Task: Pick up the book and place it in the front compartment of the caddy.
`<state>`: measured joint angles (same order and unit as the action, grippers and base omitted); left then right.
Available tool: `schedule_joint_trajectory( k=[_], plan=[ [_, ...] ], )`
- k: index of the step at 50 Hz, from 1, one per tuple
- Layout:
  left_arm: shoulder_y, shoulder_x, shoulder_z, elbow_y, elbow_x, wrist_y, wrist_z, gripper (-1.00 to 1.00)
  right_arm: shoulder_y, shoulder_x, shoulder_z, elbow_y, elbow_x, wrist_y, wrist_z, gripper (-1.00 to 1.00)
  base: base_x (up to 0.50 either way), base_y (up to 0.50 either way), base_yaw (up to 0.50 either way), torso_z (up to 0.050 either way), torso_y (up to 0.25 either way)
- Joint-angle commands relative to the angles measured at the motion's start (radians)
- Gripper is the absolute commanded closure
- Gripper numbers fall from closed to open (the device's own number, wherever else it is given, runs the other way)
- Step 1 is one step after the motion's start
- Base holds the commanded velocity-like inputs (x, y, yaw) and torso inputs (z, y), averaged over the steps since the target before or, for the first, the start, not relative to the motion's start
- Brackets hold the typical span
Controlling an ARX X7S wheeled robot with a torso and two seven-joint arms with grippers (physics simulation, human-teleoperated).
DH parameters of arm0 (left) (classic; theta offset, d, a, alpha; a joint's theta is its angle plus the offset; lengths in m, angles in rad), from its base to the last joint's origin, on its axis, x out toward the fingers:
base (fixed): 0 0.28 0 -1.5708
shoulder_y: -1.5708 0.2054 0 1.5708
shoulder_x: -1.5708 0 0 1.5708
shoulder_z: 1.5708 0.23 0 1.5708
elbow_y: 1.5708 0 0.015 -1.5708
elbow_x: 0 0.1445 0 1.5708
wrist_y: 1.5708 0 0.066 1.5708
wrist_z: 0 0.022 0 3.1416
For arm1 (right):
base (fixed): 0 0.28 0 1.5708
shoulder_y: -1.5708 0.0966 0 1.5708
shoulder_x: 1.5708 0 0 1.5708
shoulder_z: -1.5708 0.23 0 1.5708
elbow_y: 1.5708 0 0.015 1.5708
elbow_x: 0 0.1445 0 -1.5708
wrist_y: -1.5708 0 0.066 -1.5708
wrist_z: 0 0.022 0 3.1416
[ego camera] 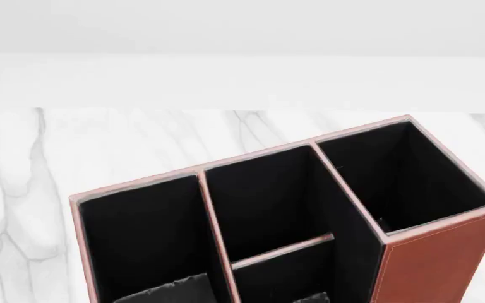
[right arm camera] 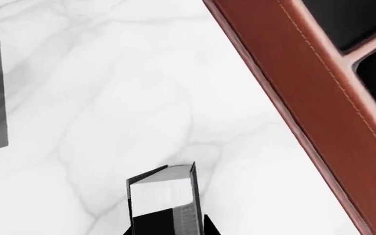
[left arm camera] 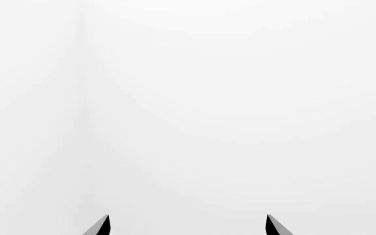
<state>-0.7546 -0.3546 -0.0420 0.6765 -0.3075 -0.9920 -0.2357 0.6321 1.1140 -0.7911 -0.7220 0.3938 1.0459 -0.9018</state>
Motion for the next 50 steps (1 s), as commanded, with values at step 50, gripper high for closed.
schedule_joint_trajectory(
  k=[50],
  plan=[
    [-0.002, 0.005, -0.008, 0.003, -0.017, -0.006, 0.005, -1.00, 0.915, -0.200, 0.098, 0.047, 0.046, 0.230, -0.341, 1.00, 0.00, 0.00, 0.00, 0.000, 0.001]
  ],
)
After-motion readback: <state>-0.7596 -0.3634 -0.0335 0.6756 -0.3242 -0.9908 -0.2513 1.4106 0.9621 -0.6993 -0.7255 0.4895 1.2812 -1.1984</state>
